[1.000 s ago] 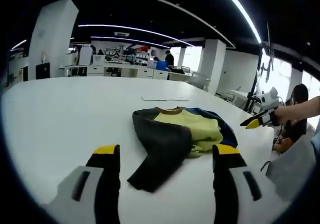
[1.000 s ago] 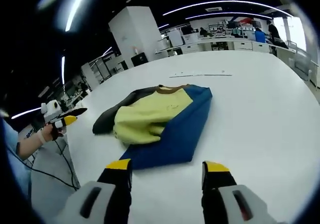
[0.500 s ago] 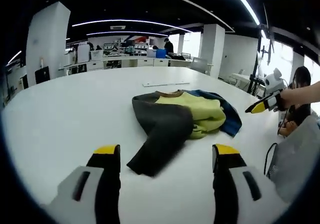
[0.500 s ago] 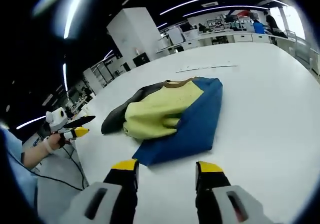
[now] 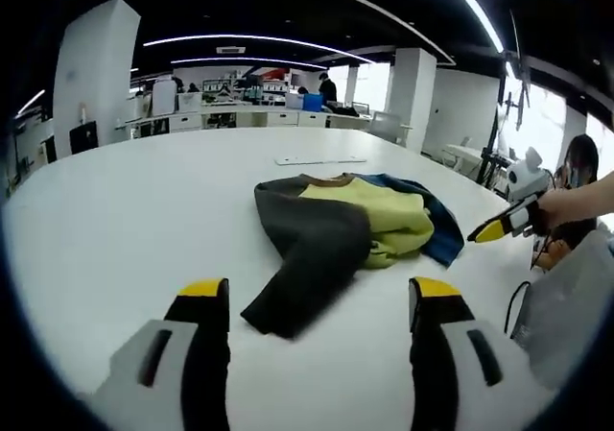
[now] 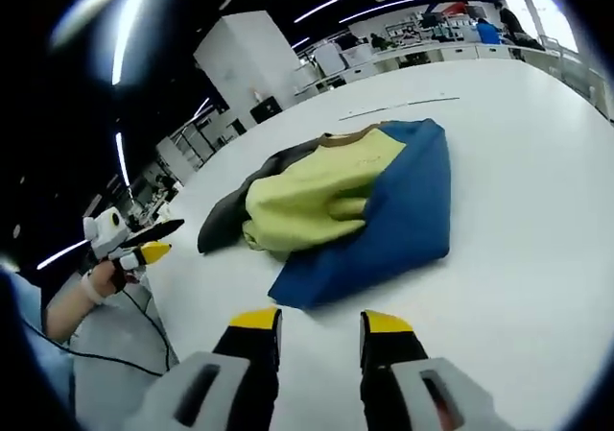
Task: Fold the garment on the visible template until the final outline fits inside the template.
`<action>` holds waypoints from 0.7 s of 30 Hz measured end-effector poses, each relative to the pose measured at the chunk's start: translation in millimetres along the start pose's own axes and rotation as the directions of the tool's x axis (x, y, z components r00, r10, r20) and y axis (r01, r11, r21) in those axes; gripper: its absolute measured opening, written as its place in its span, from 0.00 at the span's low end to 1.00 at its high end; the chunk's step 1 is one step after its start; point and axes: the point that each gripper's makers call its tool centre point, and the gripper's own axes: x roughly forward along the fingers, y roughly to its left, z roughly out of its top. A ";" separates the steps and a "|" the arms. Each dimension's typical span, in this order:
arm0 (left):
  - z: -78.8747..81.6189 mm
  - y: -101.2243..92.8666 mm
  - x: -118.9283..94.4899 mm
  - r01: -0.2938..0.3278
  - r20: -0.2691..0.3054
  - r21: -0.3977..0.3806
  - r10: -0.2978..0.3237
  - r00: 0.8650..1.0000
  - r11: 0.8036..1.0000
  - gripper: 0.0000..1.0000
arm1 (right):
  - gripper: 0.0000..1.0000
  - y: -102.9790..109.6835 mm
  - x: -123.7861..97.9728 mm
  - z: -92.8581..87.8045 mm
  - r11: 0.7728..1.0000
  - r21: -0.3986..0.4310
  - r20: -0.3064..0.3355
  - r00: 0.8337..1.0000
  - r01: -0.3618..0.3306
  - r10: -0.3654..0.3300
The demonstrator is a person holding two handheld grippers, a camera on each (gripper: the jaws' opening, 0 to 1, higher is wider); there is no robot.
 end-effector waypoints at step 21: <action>-1.9 -7.9 2.1 0.034 -0.003 -0.003 -0.034 0.999 0.999 0.75 | 0.00 -10.2 12.5 9.4 0.994 0.075 0.058 0.995 0.081 -0.085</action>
